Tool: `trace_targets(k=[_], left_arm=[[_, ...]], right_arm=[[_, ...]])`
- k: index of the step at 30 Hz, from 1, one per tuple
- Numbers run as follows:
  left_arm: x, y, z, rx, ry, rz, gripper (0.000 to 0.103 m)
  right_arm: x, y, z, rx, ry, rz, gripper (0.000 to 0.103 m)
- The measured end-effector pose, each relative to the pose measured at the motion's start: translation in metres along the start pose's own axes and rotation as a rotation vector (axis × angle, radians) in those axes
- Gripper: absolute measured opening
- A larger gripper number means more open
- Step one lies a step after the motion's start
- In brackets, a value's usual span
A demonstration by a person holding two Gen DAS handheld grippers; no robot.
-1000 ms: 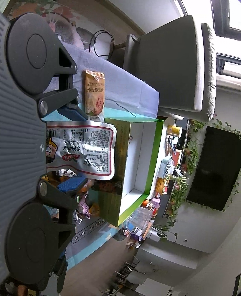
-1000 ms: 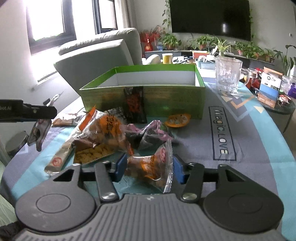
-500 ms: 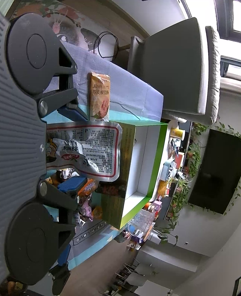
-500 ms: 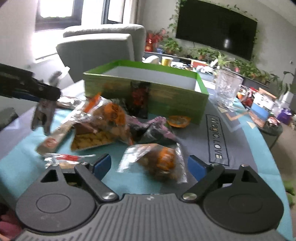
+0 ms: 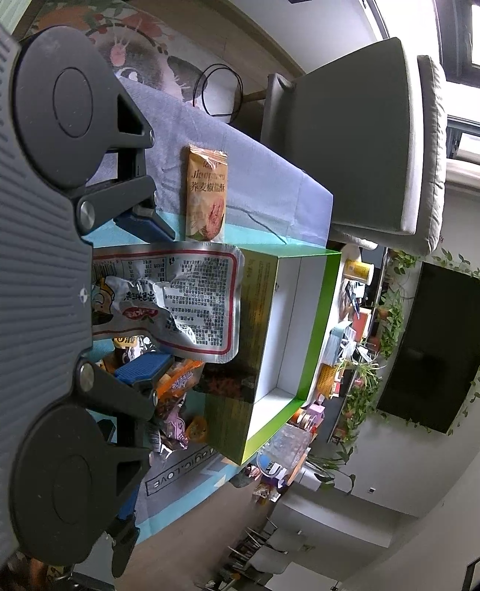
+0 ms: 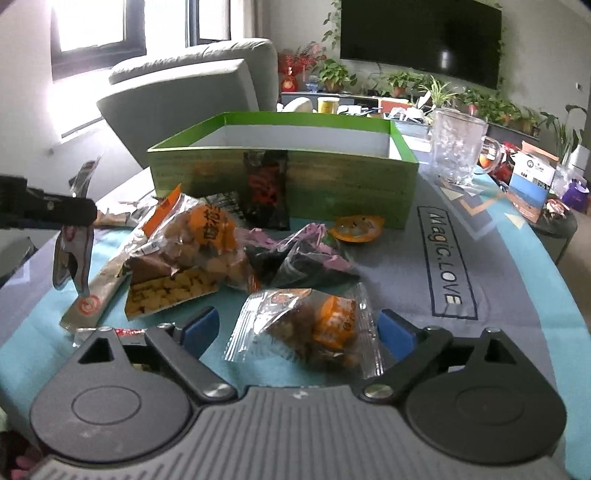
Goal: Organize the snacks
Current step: 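Grasp the clear bag of nuts with right tool while left tool holds the white pouch, then lower the nut bag and white pouch into the green box and release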
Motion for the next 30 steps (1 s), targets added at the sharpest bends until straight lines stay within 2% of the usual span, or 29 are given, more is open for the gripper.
trace_targets(k=[6, 8, 10, 15, 21, 30], left_arm=[[0.001, 0.001, 0.001, -0.008, 0.001, 0.002, 0.062], [0.000, 0.001, 0.000, -0.011, 0.004, 0.000, 0.062], [-0.001, 0.001, 0.000, -0.010, 0.006, -0.003, 0.062], [-0.005, -0.001, 0.000, -0.004, 0.003, -0.016, 0.062], [-0.008, -0.005, 0.000, -0.005, 0.000, -0.029, 0.062], [-0.012, -0.035, -0.010, 0.048, 0.006, -0.101, 0.062]], right_arm=[[0.002, -0.002, -0.007, 0.039, -0.026, 0.018, 0.078], [0.000, -0.004, -0.006, 0.017, -0.047, 0.024, 0.066], [-0.004, -0.004, -0.005, 0.014, -0.057, 0.010, 0.063], [-0.012, -0.006, -0.003, 0.020, -0.078, -0.007, 0.063], [-0.027, -0.015, 0.000, -0.004, -0.092, -0.068, 0.063], [-0.032, -0.046, -0.006, 0.023, -0.099, -0.146, 0.063]])
Point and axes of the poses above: each gripper's, at about its wrist camera, not at the fingertips, and x roughly the way its jaws point, z to its left, y to its underside, the point moved 2 cm from there along x, roughly the way its jaws point, and after that the axes turned 15 degrees about x, right-handed, at the moved point
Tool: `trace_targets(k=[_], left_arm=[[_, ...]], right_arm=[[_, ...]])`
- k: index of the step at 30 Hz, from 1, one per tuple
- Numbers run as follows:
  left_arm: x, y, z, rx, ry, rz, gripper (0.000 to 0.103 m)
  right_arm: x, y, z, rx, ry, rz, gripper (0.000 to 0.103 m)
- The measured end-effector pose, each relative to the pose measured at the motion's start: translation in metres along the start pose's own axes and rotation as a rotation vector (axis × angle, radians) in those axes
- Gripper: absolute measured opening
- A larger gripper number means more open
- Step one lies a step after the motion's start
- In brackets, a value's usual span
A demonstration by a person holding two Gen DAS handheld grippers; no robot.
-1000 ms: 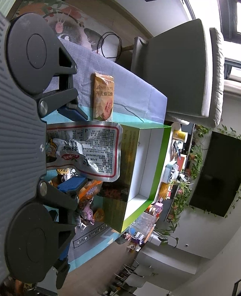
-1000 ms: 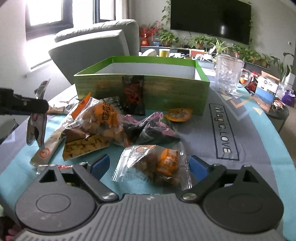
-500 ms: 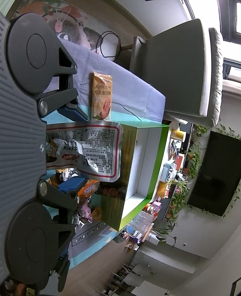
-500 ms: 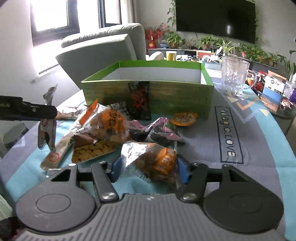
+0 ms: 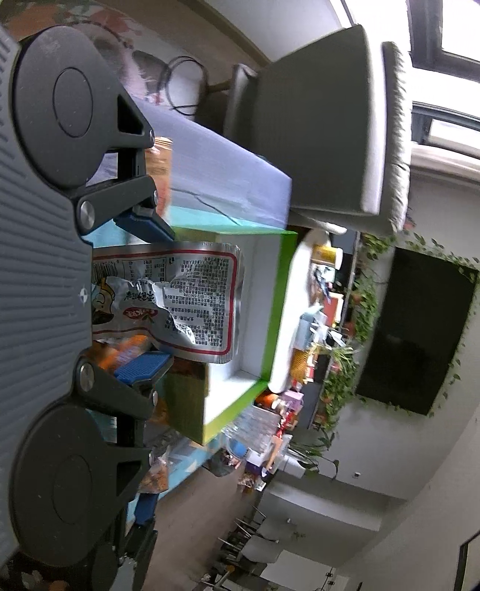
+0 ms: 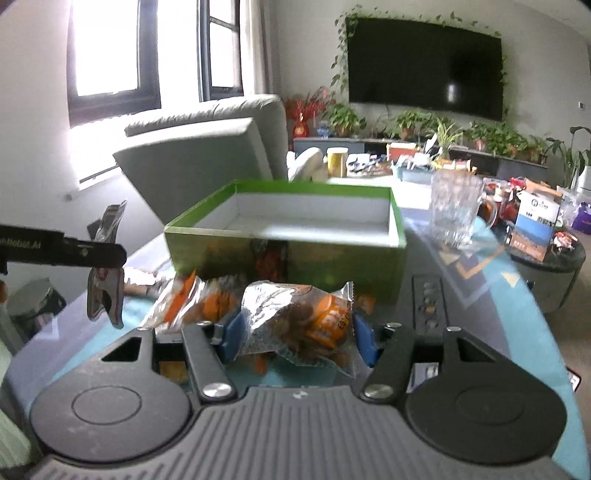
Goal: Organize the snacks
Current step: 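Lower the nut bag and white pouch into the green box and release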
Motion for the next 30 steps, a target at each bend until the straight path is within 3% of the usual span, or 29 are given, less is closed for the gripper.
trace_targets(k=[17, 23, 30], left_arm=[[0.039, -0.069, -0.005, 0.063, -0.018, -0.085, 0.062], [0.066, -0.080, 0.004, 0.053, -0.034, -0.078, 0.062], [0.108, -0.078, 0.010, 0.047, -0.036, -0.016, 0.062]], right_arm=[[0.029, -0.062, -0.004, 0.000, 0.003, -0.147, 0.063], [0.051, -0.071, -0.007, 0.014, 0.003, -0.136, 0.063], [0.082, -0.075, -0.011, 0.029, 0.011, -0.105, 0.063]])
Point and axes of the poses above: each gripper's, at about its wrist camera, not at the fingertips, and x roughly the way its jaws point, z to its left, y to its underside, the point moved 2 cm from there along x, roughly the way its jaws point, and after that the axes turned 15 degrees about x, right-handed, at the moved point
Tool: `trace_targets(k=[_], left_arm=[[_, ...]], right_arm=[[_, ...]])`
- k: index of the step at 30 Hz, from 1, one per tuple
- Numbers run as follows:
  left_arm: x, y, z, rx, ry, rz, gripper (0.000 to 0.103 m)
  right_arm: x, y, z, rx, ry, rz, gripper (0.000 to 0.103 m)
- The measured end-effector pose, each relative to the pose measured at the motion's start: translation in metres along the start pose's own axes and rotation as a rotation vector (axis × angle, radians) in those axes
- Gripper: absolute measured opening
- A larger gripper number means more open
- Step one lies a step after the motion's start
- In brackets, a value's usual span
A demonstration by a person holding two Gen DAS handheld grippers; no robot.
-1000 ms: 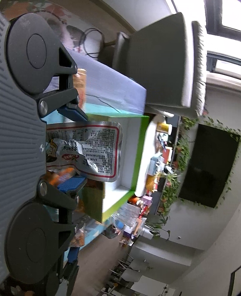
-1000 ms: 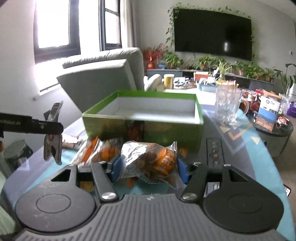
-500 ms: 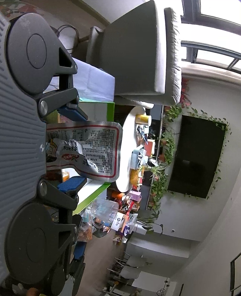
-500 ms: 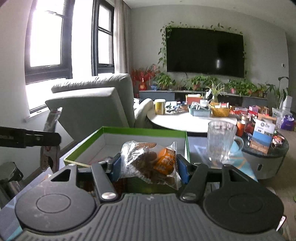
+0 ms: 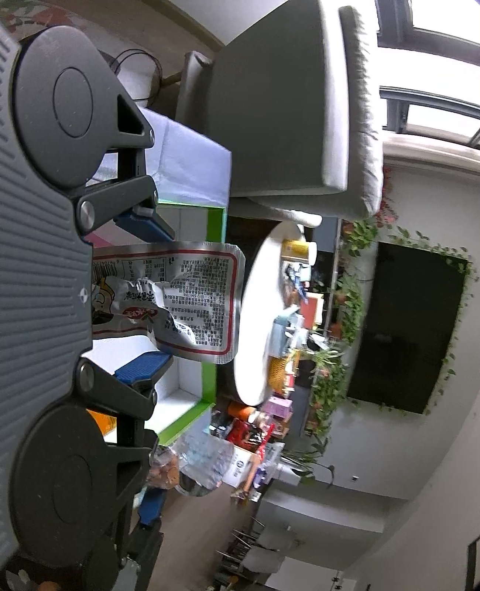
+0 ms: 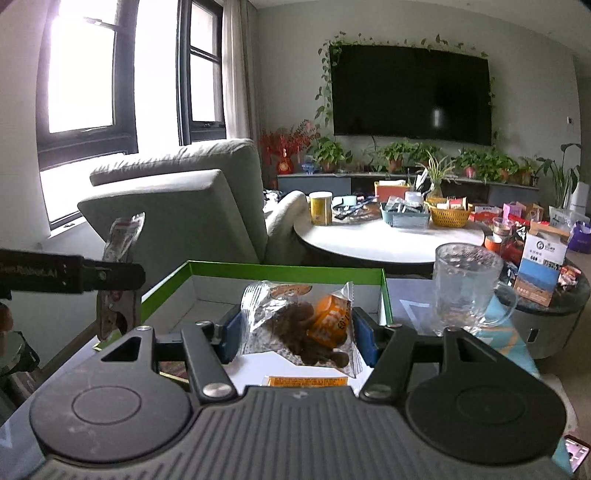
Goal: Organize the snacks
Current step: 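Lower the nut bag and white pouch into the green box and release, then move both tools back toward the remaining snacks beside the box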
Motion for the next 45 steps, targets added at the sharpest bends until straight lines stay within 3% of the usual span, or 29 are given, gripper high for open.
trace_targets(k=[8, 18, 27, 33, 40, 45], left_arm=[[0.040, 0.010, -0.001, 0.007, 0.020, 0.075, 0.062], [0.057, 0.023, -0.003, 0.019, 0.035, 0.131, 0.062], [0.047, 0.034, -0.005, 0.051, 0.021, 0.185, 0.062], [0.028, 0.036, -0.008, 0.069, -0.002, 0.171, 0.063], [0.010, 0.036, -0.008, 0.064, -0.031, 0.167, 0.072], [-0.002, 0.039, -0.016, 0.146, -0.057, 0.165, 0.072]], right_arm=[[0.033, 0.004, -0.008, 0.025, 0.024, 0.059, 0.063], [0.049, 0.012, -0.014, 0.055, 0.044, 0.124, 0.064], [0.040, 0.024, -0.011, 0.024, 0.064, 0.134, 0.065], [0.028, 0.026, -0.011, 0.025, 0.082, 0.102, 0.065], [0.008, 0.027, -0.011, 0.028, 0.098, 0.075, 0.065], [-0.005, 0.027, -0.010, 0.018, 0.105, 0.067, 0.065]])
Point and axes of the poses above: each gripper's, at about its wrist camera, not at the fingertips, and x roughly the way its jaws point, z to its left, y to its underside, the point moved 2 cm from there along x, roughly the way its jaws point, and after that the axes turned 15 degrees about x, right-handed, at the moved point
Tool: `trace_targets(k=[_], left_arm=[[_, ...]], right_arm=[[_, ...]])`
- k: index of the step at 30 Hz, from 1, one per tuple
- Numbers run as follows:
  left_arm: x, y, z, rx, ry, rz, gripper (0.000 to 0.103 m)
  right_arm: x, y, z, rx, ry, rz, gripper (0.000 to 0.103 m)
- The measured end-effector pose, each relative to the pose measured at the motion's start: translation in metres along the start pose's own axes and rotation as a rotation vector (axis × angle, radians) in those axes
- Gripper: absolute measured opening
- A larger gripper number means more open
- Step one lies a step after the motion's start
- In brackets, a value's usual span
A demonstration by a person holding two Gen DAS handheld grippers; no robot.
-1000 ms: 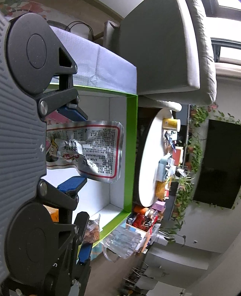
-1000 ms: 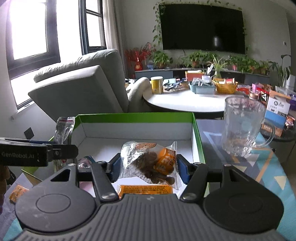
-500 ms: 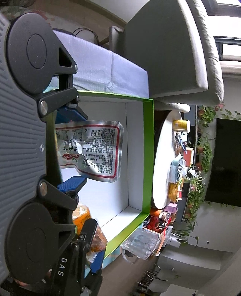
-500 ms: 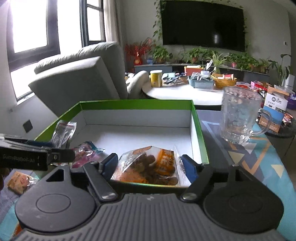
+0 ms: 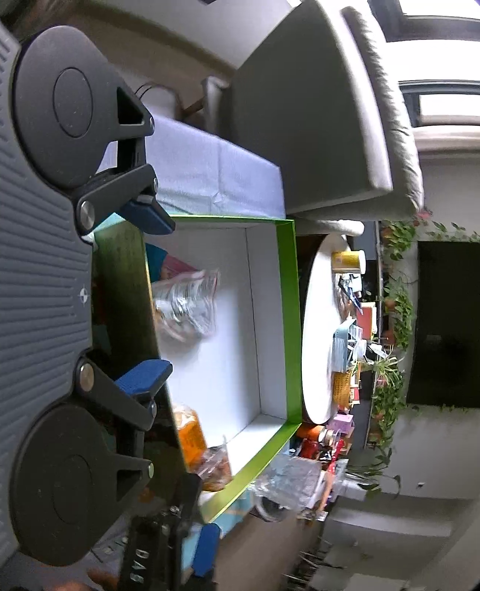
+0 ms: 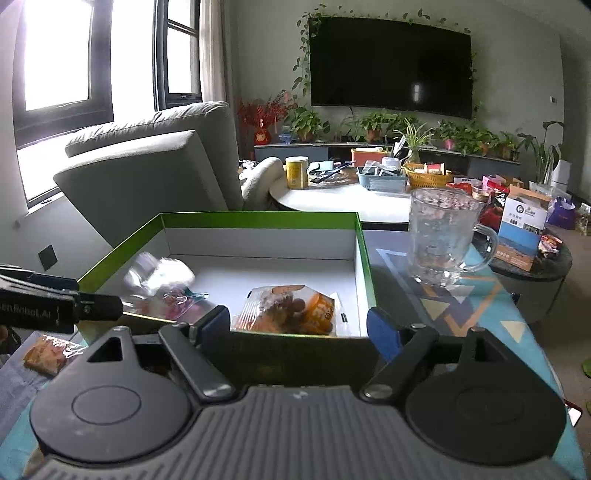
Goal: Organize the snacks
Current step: 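Move both tools back toward the remaining snacks beside the box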
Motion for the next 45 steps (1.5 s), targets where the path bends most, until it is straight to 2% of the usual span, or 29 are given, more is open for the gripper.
trace_targets(k=[4, 15, 31, 35, 39, 41, 42, 44, 45], left_arm=[[-0.012, 0.011, -0.001, -0.020, 0.026, 0.017, 0.072], [-0.040, 0.069, -0.012, -0.089, 0.065, 0.104, 0.072], [-0.052, 0.093, -0.011, -0.174, 0.061, 0.104, 0.072], [-0.055, 0.105, -0.013, -0.160, 0.042, 0.112, 0.072], [-0.055, 0.110, -0.029, -0.013, -0.009, 0.128, 0.072], [-0.056, 0.110, -0.031, -0.021, -0.005, 0.123, 0.071], [-0.057, 0.110, -0.031, -0.019, -0.006, 0.124, 0.071], [-0.058, 0.110, -0.030, -0.016, -0.004, 0.114, 0.059], [-0.059, 0.110, -0.029, -0.010, -0.001, 0.109, 0.047]], right_arm=[[-0.008, 0.004, -0.004, 0.020, 0.003, 0.008, 0.065], [-0.037, 0.029, -0.016, 0.033, 0.036, 0.041, 0.065], [-0.072, 0.061, -0.019, 0.025, 0.038, 0.089, 0.065], [-0.077, 0.063, -0.018, 0.022, 0.024, 0.088, 0.065], [-0.082, 0.069, -0.016, 0.013, 0.009, 0.096, 0.065], [-0.084, 0.074, -0.017, 0.006, 0.007, 0.108, 0.065], [-0.084, 0.076, -0.017, 0.001, 0.008, 0.114, 0.065], [-0.086, 0.081, -0.018, -0.006, 0.015, 0.124, 0.065], [-0.087, 0.083, -0.019, -0.005, 0.017, 0.127, 0.065]])
Point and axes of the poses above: each gripper's, at about its wrist camera, not at the fingertips, and x roughly the way its jaws point, z to its left, y to its underside, the point moved 2 cm from there along x, roughly the way its jaws point, and after that the axes turned 15 degrees about x, right-handed, at the moved point
